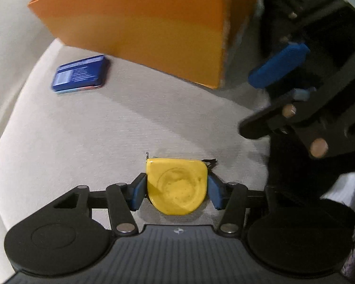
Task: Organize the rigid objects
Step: 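Open both tools and move the left tool down onto the yellow tape measure, then grasp the yellow tape measure with the left tool while the right tool grasps the blue tin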
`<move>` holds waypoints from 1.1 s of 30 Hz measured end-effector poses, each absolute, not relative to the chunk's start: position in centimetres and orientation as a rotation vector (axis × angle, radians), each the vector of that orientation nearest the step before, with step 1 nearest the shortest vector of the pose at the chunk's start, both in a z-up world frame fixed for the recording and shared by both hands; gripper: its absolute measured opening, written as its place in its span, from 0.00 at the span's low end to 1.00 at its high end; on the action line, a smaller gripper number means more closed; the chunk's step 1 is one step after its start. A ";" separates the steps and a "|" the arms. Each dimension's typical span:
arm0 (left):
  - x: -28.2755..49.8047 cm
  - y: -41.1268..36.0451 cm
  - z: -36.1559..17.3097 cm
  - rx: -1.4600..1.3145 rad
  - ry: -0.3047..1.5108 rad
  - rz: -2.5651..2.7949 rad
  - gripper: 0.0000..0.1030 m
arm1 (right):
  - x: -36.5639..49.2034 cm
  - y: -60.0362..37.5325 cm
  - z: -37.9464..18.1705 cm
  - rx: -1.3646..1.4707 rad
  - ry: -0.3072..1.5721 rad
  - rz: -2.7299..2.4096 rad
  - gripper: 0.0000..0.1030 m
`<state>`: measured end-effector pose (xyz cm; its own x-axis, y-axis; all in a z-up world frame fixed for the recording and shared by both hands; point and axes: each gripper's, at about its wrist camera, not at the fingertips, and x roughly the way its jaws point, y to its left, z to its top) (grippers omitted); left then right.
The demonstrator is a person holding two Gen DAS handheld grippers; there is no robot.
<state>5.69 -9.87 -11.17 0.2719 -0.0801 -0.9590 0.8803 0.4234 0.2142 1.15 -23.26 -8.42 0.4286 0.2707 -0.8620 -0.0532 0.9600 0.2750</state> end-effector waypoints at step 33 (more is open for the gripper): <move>18.0 2.3 -3.9 0.177 1.040 -0.262 0.59 | 17.1 -11.4 -9.5 -0.425 1.044 0.027 0.36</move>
